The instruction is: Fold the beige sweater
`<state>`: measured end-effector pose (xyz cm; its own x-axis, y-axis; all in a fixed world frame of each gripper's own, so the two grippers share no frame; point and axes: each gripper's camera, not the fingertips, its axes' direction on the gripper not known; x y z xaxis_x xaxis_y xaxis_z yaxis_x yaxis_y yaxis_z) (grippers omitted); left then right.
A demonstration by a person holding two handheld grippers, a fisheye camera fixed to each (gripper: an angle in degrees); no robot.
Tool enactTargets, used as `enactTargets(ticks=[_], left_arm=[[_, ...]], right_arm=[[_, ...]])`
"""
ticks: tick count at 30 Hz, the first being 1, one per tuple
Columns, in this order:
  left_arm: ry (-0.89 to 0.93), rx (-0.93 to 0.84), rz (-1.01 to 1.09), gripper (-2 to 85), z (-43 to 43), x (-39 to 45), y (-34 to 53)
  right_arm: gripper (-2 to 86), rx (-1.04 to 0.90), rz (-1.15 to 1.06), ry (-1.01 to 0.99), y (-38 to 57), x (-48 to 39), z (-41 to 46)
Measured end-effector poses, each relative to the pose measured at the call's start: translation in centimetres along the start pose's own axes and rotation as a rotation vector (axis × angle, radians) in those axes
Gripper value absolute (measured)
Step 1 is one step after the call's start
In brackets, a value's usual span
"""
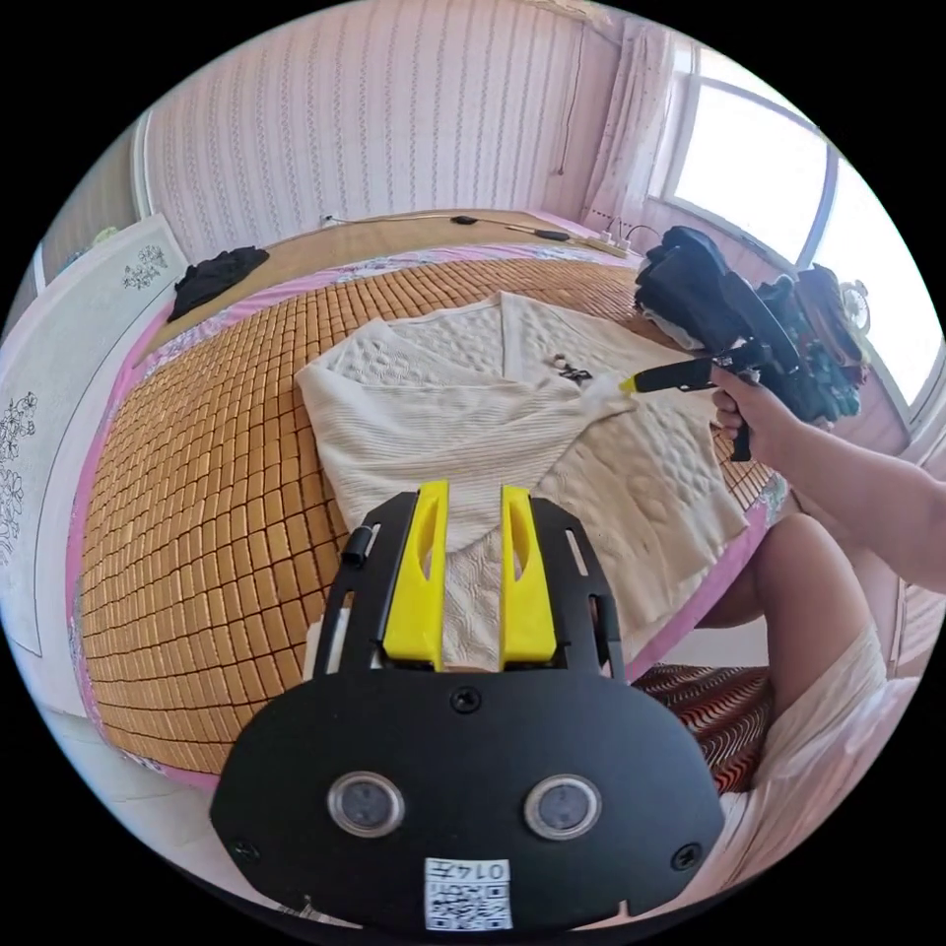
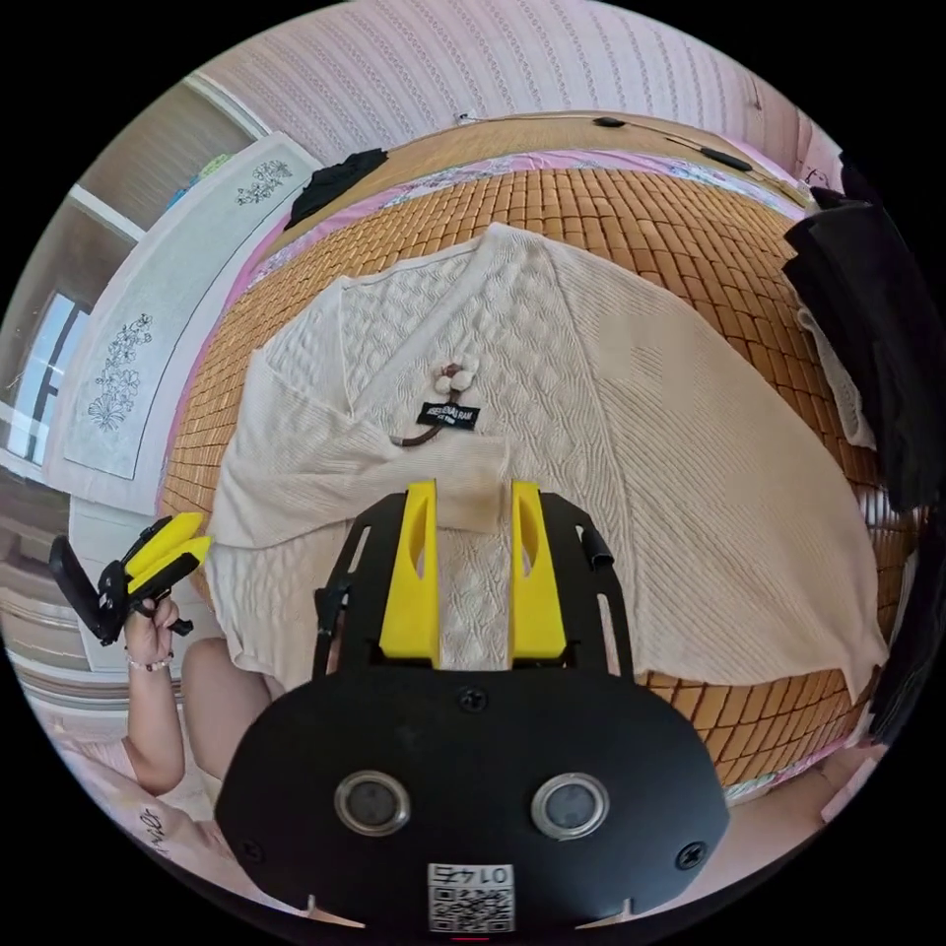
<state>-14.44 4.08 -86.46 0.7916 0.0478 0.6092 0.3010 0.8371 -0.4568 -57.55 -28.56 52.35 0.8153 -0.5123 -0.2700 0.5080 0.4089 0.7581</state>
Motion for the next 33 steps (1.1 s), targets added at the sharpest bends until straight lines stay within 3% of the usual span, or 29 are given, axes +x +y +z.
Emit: enactTargets(ticks=[2, 7, 10, 14, 17, 20, 22, 27, 30, 33], left_arm=[[-0.020, -0.056, -0.006, 8.7, 2.6, 0.0, -0.7], [-0.024, -0.229, -0.039, 8.1, 8.2, 0.1, -0.7], [0.034, -0.164, -0.102, 3.3, 8.4, -0.6, -0.7], [0.042, -0.088, -0.027, -0.6, 6.7, 1.2, -1.7], [0.071, 0.006, 0.069, -0.7, 5.4, 4.0, -2.6], [0.137, -0.070, 0.078, -0.1, 9.1, 5.1, -3.6], [0.124, -0.163, 0.075, 0.3, 11.8, 5.4, -3.9], [0.190, -0.135, 0.038, 1.4, 12.6, 4.8, -4.3], [0.240, -0.139, 0.011, 2.1, 13.0, 4.4, -4.5], [0.253, -0.135, 0.011, 2.4, 13.4, 4.7, -4.6]], right_arm=[[2.9, -0.051, -0.071, 0.011, -0.7, -1.1, -1.4], [0.8, -0.004, -0.232, -0.016, -1.4, -3.5, -8.8], [0.5, 0.096, -0.257, -0.110, -1.9, -3.8, -15.6], [0.6, 0.159, -0.164, -0.143, -0.4, -0.5, -23.3], [1.0, 0.072, 0.005, -0.031, 0.6, 4.3, -22.4], [2.0, -0.067, 0.121, 0.063, 1.5, 6.9, -19.8], [2.9, -0.054, 0.099, 0.110, 2.5, 6.0, -20.2], [6.1, -0.012, -0.031, 0.212, 3.2, 2.3, -21.6], [8.7, -0.115, -0.068, 0.200, 2.3, 1.3, -20.9], [5.3, -0.187, -0.094, 0.226, 2.7, 0.7, -20.5]])
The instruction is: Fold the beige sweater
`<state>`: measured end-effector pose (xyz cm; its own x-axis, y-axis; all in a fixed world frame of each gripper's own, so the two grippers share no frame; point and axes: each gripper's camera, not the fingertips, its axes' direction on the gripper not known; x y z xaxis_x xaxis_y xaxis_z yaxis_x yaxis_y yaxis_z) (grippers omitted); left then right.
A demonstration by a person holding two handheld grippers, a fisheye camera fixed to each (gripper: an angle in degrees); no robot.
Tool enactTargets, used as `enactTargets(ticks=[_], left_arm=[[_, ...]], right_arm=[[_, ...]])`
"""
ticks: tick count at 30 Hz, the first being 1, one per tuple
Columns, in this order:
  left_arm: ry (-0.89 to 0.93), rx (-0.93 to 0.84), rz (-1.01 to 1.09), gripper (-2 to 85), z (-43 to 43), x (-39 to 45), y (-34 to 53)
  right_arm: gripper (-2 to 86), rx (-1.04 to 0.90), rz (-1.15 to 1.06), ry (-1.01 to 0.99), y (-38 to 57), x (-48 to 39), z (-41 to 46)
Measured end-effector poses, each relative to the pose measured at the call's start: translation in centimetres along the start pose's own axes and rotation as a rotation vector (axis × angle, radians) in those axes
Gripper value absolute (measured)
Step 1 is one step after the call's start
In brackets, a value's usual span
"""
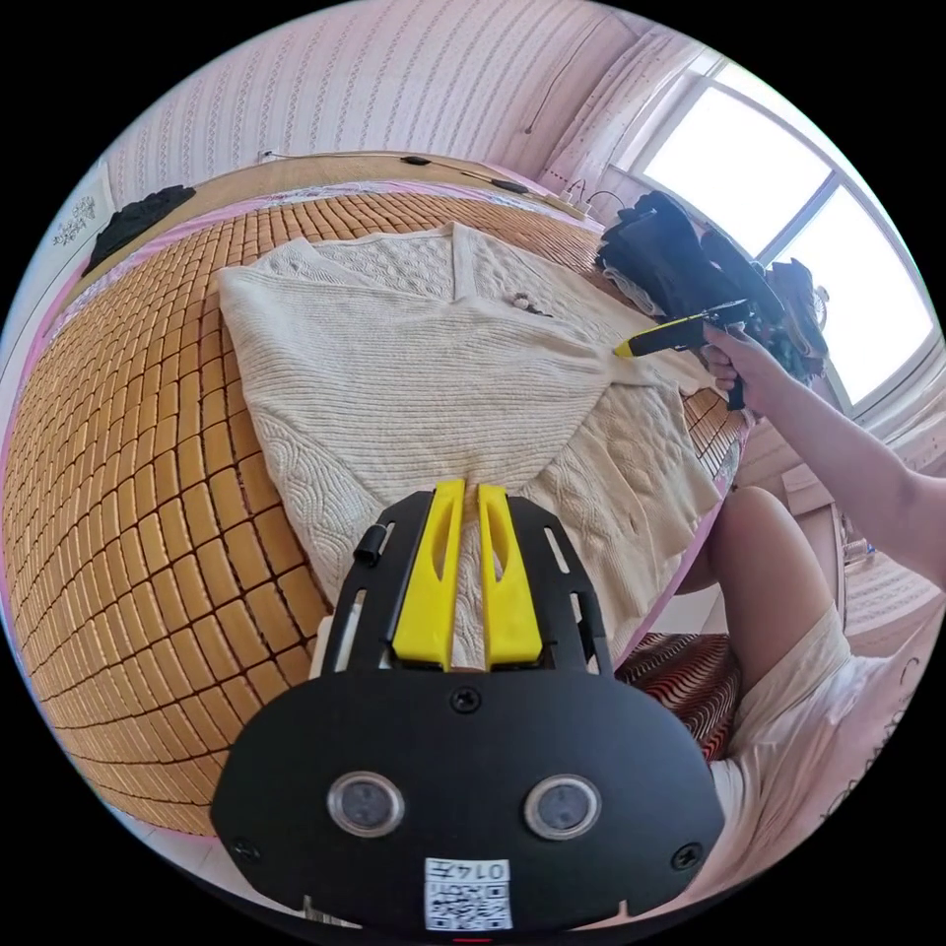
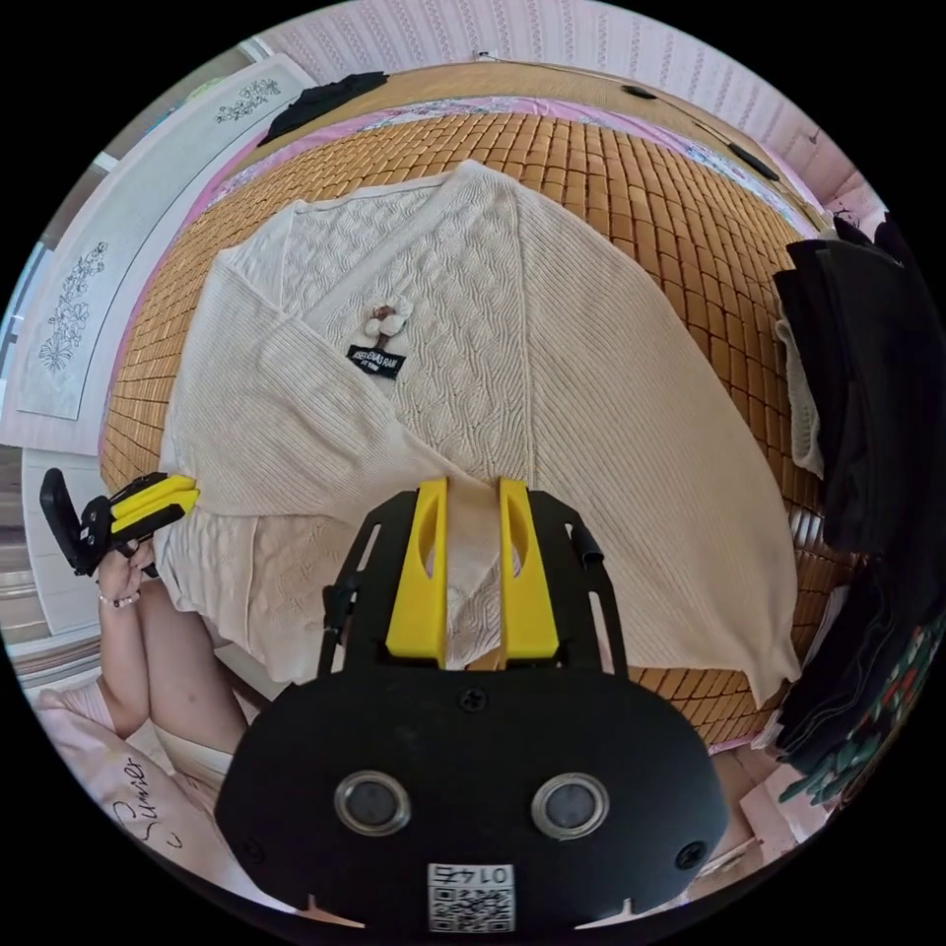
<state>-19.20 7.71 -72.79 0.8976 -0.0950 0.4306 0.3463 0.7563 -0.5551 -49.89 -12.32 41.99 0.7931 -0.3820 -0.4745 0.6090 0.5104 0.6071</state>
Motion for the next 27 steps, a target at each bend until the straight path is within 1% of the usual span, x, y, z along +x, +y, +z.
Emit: enactTargets(ticks=[1, 3, 5, 7, 9, 11, 13, 15, 16, 18, 20, 21, 23, 25, 27], left_arm=[[0.000, -0.002, 0.004, 2.5, 0.1, 0.2, -0.2], [0.001, -0.003, 0.008, 2.7, 0.3, 0.5, -0.3], [0.007, 0.006, 0.001, 3.1, 0.4, 1.0, -0.5], [0.005, 0.027, 0.015, 3.4, 0.1, 1.7, -0.7], [0.005, 0.052, 0.030, 3.5, -0.2, 2.6, -0.9], [-0.019, -0.019, 0.035, 3.7, 1.2, 3.3, -1.1], [-0.017, 0.001, 0.031, 3.6, 1.4, 3.8, -1.0], [-0.012, -0.008, 0.030, 3.6, 1.5, 4.3, -1.2], [-0.012, -0.005, 0.027, 3.6, 1.5, 4.8, -1.2], [-0.010, 0.001, 0.022, 3.8, 1.3, 5.7, -1.2], [-0.008, 0.054, 0.045, 3.8, -0.2, 8.0, -1.2], [-0.010, 0.081, 0.056, 3.9, -0.7, 8.9, -1.2], [-0.046, 0.144, 0.140, 4.5, -1.8, 13.2, -1.6], [-0.072, 0.122, 0.218, 5.1, -1.4, 17.1, -2.8], [-0.067, 0.089, 0.289, 5.4, -0.3, 21.0, -4.4]], right_arm=[[1.3, 0.001, -0.017, 0.008, 0.4, -0.2, -0.8], [0.4, 0.017, -0.022, 0.004, 1.1, -0.1, -2.3], [0.1, 0.073, -0.027, 0.019, 2.1, 0.2, -4.8], [0.0, 0.077, -0.016, 0.025, 2.6, 0.8, -5.7], [-0.2, 0.056, 0.025, 0.021, 3.1, 1.7, -5.1], [-0.4, 0.002, 0.065, 0.034, 4.0, 2.4, -3.0], [-0.2, 0.076, 0.070, 0.042, 5.6, 2.5, -4.2], [0.7, 0.107, 0.067, 0.046, 7.4, 2.7, -5.2], [1.7, 0.162, 0.068, 0.062, 9.1, 3.1, -6.3], [3.6, 0.287, 0.120, 0.119, 12.6, 4.5, -8.4], [4.8, 0.452, 0.257, 0.207, 18.0, 7.5, -10.5], [4.9, 0.477, 0.294, 0.226, 19.3, 8.3, -10.8], [5.4, 0.514, 0.442, 0.268, 23.9, 12.1, -11.1], [6.3, 0.525, 0.518, 0.253, 26.7, 14.7, -10.9], [7.8, 0.562, 0.598, 0.192, 29.1, 17.1, -11.1]])
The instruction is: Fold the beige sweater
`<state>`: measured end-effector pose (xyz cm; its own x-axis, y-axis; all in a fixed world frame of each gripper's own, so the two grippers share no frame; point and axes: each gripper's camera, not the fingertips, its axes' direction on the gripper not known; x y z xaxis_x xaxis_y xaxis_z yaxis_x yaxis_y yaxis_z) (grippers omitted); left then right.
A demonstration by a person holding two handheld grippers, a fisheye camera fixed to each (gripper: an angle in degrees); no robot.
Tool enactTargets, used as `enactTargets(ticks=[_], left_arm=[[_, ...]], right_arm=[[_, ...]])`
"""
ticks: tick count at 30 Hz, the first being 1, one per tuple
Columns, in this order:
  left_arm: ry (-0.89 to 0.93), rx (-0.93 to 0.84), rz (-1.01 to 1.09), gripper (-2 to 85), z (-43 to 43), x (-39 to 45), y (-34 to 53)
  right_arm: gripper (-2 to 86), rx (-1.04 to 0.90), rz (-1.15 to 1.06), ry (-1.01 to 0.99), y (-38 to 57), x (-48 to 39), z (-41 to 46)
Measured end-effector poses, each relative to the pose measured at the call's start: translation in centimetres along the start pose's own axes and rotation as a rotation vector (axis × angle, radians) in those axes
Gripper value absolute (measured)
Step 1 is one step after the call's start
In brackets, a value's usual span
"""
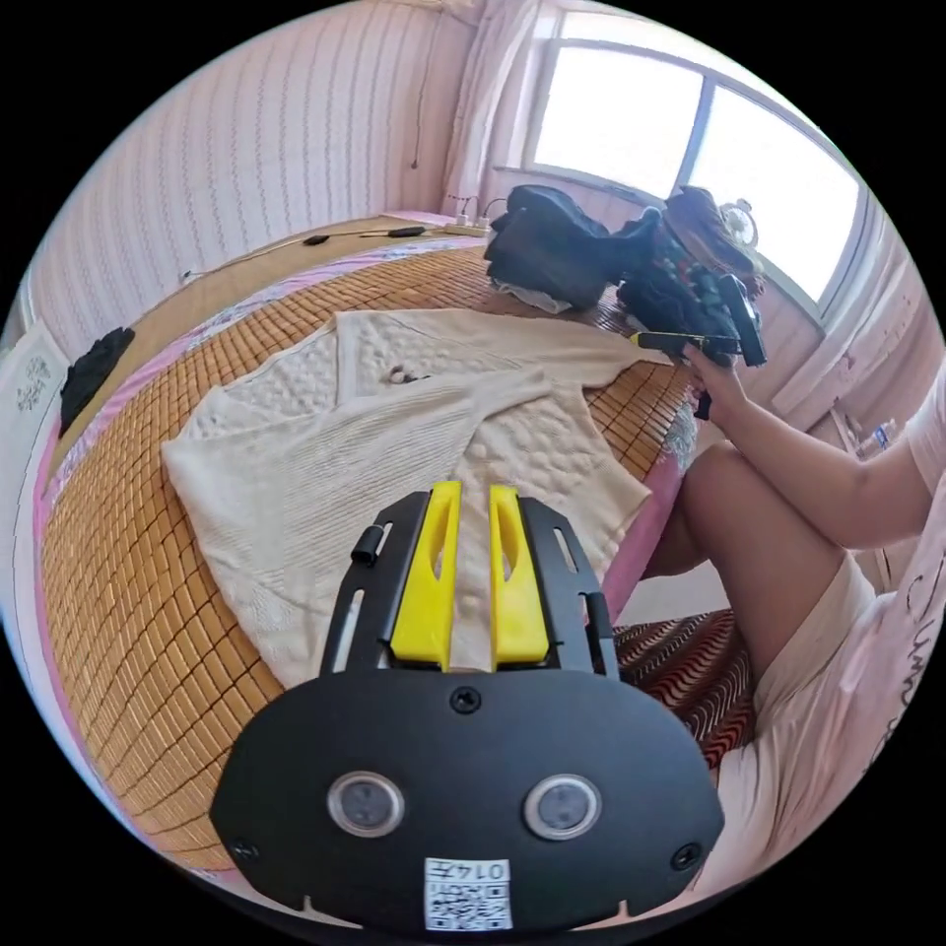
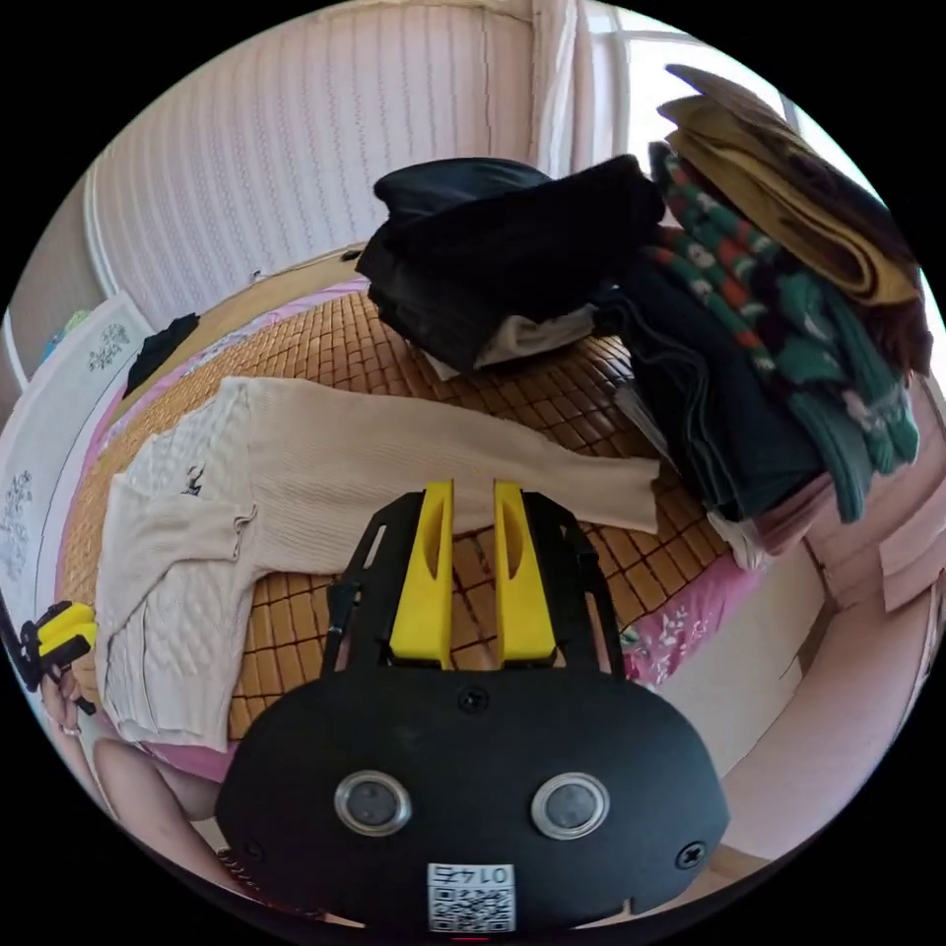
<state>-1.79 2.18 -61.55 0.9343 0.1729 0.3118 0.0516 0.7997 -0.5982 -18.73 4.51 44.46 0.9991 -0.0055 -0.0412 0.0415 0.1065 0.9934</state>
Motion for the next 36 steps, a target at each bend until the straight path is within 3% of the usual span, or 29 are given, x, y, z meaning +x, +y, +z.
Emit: enactTargets(ticks=[8, 16, 20, 24, 27, 36], left_arm=[[0.128, -0.035, 0.317, 7.0, 7.6, 14.8, -14.3], [0.204, -0.103, 0.476, 8.5, 18.1, 27.1, -25.4], [0.081, -0.230, 0.522, 8.7, 24.7, 31.3, -27.2], [0.058, -0.251, 0.493, 7.5, 27.0, 31.4, -27.1], [0.064, -0.247, 0.448, 1.9, 26.9, 30.4, -26.9], [0.118, -0.164, 0.383, -0.5, 23.3, 25.4, -24.1]], right_arm=[[12.7, 0.029, 0.329, 0.013, 0.2, 11.0, -0.5], [12.7, -0.062, 0.333, 0.080, 0.5, 12.5, 1.1], [8.7, -0.090, 0.312, 0.168, 0.9, 12.2, 1.1], [2.8, -0.085, 0.338, 0.095, 1.8, 13.1, 0.9], [0.6, -0.073, 0.343, 0.067, 2.4, 13.3, 0.5], [-0.7, 0.189, 0.120, -0.145, 3.7, 8.7, -4.3]])
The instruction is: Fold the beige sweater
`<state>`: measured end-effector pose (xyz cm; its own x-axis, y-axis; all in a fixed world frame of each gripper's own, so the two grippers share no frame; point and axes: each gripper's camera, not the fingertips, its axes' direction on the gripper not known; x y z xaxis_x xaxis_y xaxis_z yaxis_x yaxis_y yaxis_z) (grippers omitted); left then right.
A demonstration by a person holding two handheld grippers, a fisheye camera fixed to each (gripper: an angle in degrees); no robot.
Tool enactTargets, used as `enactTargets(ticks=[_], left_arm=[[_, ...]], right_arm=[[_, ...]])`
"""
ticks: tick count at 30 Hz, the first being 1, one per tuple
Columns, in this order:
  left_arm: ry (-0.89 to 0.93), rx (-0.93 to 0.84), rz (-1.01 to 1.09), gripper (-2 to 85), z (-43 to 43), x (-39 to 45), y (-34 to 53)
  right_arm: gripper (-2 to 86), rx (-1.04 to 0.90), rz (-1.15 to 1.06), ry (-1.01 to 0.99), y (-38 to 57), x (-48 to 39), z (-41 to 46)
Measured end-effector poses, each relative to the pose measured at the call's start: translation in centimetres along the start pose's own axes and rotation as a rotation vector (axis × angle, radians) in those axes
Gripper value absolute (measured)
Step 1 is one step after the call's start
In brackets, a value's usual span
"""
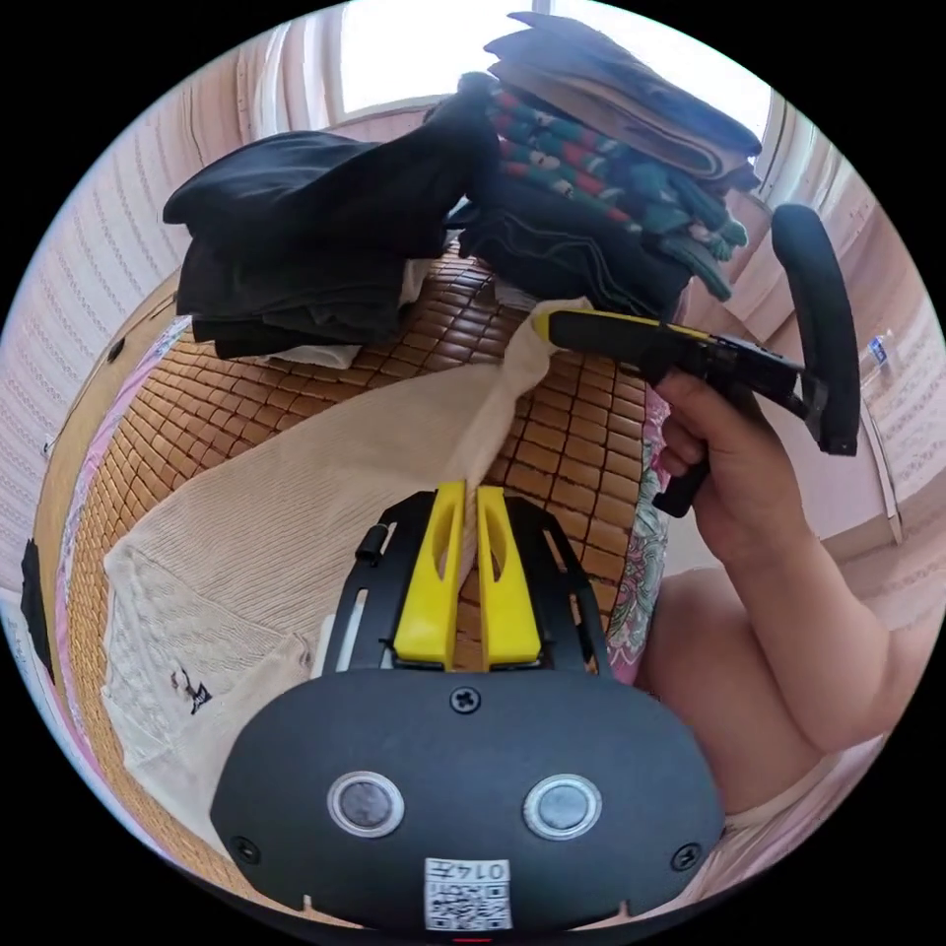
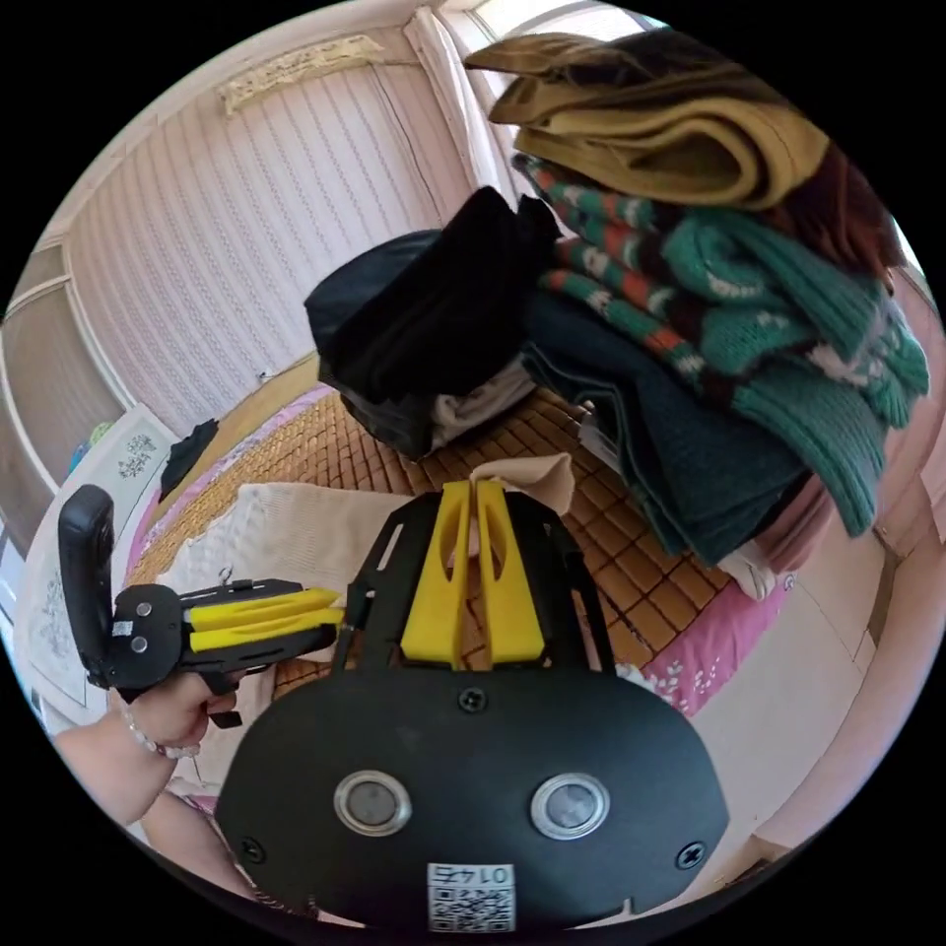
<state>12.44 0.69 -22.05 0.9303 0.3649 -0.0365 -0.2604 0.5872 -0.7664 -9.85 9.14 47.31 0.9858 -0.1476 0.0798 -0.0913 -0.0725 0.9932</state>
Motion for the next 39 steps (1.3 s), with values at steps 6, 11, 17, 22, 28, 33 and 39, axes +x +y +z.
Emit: enactTargets(ticks=[6, 11, 17, 22, 28, 33, 39], left_arm=[[0.076, 0.194, -0.199, -0.3, -6.7, -6.8, 7.8], [-0.040, 0.439, -0.424, 1.2, -16.8, -14.0, 20.7], [-0.123, 0.434, -0.736, 5.6, -23.5, -20.9, 43.1], [-0.134, 0.302, -0.969, 5.6, -23.7, -24.7, 59.1], [-0.140, 0.270, -0.951, 6.2, -21.6, -31.5, 62.4], [-0.147, 0.222, -0.923, 9.8, -17.7, -39.2, 58.6], [-0.062, 0.090, -0.913, 1.1, -13.9, -43.8, 58.8]], right_arm=[[-0.2, 0.134, -0.316, -0.238, -0.4, -10.9, -4.2], [0.7, 0.099, -0.666, -0.623, -0.7, -29.8, -5.4], [5.9, -0.361, -0.989, -0.715, 11.3, -46.4, 3.7], [6.4, -0.479, -0.964, -0.703, 15.4, -43.1, 8.1], [6.2, -0.549, -0.962, -0.471, 15.2, -39.4, 12.2], [6.3, -0.499, -0.956, -0.373, 13.7, -38.8, 13.9], [6.3, -0.534, -0.991, -0.308, 13.7, -39.2, 17.0]])
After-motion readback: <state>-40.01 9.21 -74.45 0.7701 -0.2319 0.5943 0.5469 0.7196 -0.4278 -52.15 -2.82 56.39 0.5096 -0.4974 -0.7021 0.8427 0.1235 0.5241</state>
